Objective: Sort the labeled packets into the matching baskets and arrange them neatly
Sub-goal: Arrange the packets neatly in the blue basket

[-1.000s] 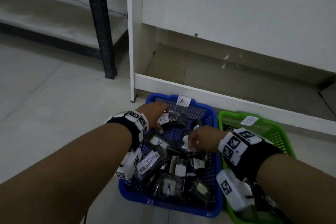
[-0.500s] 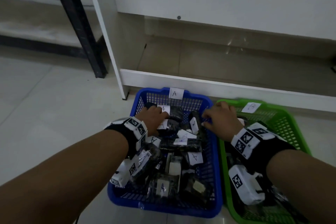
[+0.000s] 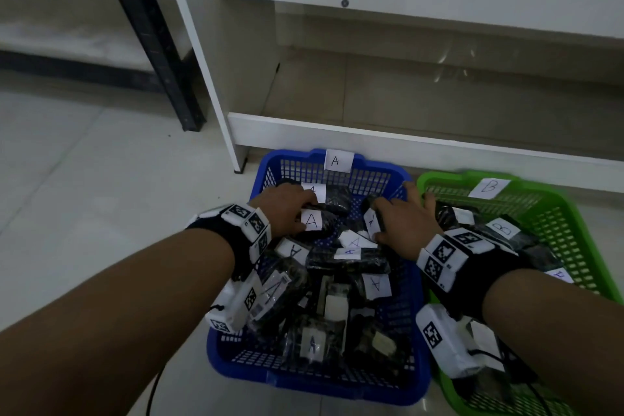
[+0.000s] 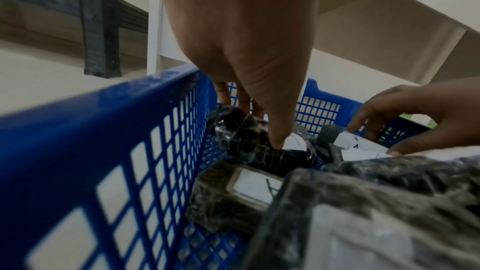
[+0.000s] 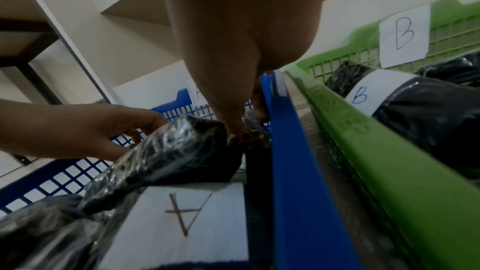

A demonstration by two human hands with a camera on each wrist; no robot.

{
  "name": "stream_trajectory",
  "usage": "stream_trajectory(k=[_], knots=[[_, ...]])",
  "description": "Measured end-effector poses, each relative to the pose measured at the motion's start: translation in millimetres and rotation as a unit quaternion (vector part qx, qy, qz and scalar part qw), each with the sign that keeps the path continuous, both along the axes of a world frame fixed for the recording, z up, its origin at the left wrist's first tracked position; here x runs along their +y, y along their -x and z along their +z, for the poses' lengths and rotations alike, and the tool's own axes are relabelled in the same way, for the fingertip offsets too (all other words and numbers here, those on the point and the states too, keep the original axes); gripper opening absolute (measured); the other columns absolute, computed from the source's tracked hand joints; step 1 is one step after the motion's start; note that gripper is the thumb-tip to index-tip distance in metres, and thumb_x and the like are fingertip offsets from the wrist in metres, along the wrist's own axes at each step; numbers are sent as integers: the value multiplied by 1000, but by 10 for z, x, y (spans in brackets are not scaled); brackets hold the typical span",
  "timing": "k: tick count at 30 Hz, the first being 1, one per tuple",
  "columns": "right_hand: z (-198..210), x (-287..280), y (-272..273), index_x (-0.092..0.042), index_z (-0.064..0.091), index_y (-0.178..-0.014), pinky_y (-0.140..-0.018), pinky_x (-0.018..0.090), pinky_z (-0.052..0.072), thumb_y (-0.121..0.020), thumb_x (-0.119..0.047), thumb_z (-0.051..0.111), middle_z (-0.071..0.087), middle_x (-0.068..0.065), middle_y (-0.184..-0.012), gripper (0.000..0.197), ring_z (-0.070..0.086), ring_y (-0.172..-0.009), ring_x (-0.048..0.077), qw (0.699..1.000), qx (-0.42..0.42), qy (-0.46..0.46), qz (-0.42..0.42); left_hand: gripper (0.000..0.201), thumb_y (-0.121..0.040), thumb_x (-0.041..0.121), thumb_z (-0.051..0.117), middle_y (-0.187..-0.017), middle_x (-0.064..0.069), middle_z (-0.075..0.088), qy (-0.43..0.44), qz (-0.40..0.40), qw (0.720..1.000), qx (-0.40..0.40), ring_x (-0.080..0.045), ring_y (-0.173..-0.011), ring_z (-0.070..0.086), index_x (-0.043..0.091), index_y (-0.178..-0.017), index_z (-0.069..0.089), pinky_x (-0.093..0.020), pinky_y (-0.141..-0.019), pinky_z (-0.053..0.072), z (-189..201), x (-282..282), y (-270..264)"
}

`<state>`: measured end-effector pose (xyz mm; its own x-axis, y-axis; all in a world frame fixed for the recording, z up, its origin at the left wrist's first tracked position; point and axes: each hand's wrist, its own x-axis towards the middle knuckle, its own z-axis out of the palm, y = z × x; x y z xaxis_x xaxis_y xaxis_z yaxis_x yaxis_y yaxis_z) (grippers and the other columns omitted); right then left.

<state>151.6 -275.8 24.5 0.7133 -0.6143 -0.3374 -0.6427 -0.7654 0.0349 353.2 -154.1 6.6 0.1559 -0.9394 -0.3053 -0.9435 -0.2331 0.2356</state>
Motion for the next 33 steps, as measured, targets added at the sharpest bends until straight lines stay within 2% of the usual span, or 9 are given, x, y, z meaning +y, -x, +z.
stream_trajectory(k=[4,9,12,16,20,23,27,29,33], knots=[[35,42,-57,-25,44,-113,-103,50,18,-80,-34,61,53,3,-120,38,24,-131,29,997,-74,0,-32,42,-83,22,67,-116,-3,56,25,6,999,31,-20,-108,50,20,-122,50,-33,-90,44,-42,6,-6],[57,17,-122,-26,42,-120,-99,42,25,-82,-21,58,50,2,-122,41,48,-113,24,983,-161,-57,-60,60,-81,24,70,-126,-8,44,-36,-12,999,-3,-26,-117,44,22,-134,43,-39,-98,42,-25,-14,-26],[64,23,-112,-21,45,-120,-98,43,37,-87,-20,55,51,5,-124,34,54,-106,27,979,-180,-89,-36,59,-83,22,65,-127,-9,43,-48,-33,997,-48,-28,-118,42,24,-137,40,-39,-97,40,-47,33,-18],[86,33,-110,-21,47,-120,-95,47,42,-88,-20,54,51,7,-127,33,55,-106,29,979,-167,-116,-23,49,-84,21,61,-122,-7,43,17,-25,997,-75,-27,-116,39,23,-129,43,-39,-94,36,-42,93,21],[99,14,-92,-21,47,-119,-96,47,43,-85,-13,56,51,6,-127,36,54,-108,27,980,-154,-124,-16,58,-78,20,69,-126,-8,42,10,-24,996,-80,-26,-117,39,21,-129,41,-39,-97,40,-21,97,10],[108,10,-67,-20,49,-116,-94,43,43,-85,-11,56,52,6,-124,34,54,-105,27,981,-147,-124,-7,62,-76,29,75,-125,-7,44,-20,-19,999,-34,-25,-118,40,21,-130,45,-37,-99,38,26,55,-10],[84,-13,-59,-19,49,-117,-86,37,45,-85,-12,56,54,9,-119,34,53,-104,30,985,-135,-109,12,47,-82,20,69,-123,-7,51,17,18,1000,14,-25,-117,46,18,-126,52,-33,-98,37,168,24,-137],[70,-12,-62,-19,48,-120,-86,38,45,-84,-13,57,55,11,-118,37,52,-104,31,988,-119,-100,17,42,-82,25,68,-120,-4,55,39,22,999,-26,-24,-115,49,21,-121,54,-37,-98,39,234,47,-221],[99,-5,-63,-16,45,-122,-82,38,45,-88,-13,53,57,12,-116,35,56,-101,31,986,-118,-117,10,45,-82,37,67,-123,5,57,-4,12,995,-102,-21,-122,43,30,-124,53,-42,-103,26,282,154,-258]])
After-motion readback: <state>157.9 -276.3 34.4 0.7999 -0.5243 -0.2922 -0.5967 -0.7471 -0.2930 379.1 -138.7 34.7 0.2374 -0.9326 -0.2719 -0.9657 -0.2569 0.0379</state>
